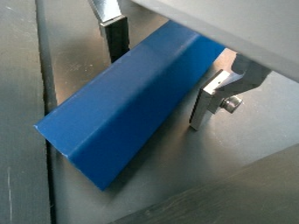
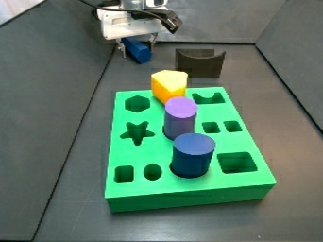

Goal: Pick up the hexagon object. Move up. Place the hexagon object on the fixture. Regrasp the hexagon object. Move to above the board. Insert the hexagon object.
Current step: Pick up the hexagon object.

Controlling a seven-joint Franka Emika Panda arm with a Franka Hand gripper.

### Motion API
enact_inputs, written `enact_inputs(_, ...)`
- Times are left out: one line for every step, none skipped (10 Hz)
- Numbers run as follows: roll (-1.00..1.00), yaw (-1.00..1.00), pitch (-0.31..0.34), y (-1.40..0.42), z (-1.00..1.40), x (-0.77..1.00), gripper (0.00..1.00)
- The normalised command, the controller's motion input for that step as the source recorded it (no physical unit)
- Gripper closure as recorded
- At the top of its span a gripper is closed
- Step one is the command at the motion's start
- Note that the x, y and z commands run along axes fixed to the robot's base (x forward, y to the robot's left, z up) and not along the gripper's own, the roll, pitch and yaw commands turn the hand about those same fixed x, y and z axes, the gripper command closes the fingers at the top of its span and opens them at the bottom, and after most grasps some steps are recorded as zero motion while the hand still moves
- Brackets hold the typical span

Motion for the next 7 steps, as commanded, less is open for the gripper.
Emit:
enact_inputs(0.0,0.0,-0.007,0.0,0.0,0.0,0.0)
enact_inputs(0.0,0.0,0.0,0.0,0.0,0.0,0.0)
enact_inputs(0.0,0.0,0.0,0.0,0.0,0.0,1.0)
enact_inputs(0.0,0.0,0.0,0.0,0.0,0.0,1.0)
enact_inputs(0.0,0.0,0.0,0.0,0.0,0.0,1.0)
enact_inputs(0.0,0.0,0.0,0.0,0.0,0.0,1.0)
enact_inputs(0.0,0.0,0.0,0.0,0.0,0.0,1.0)
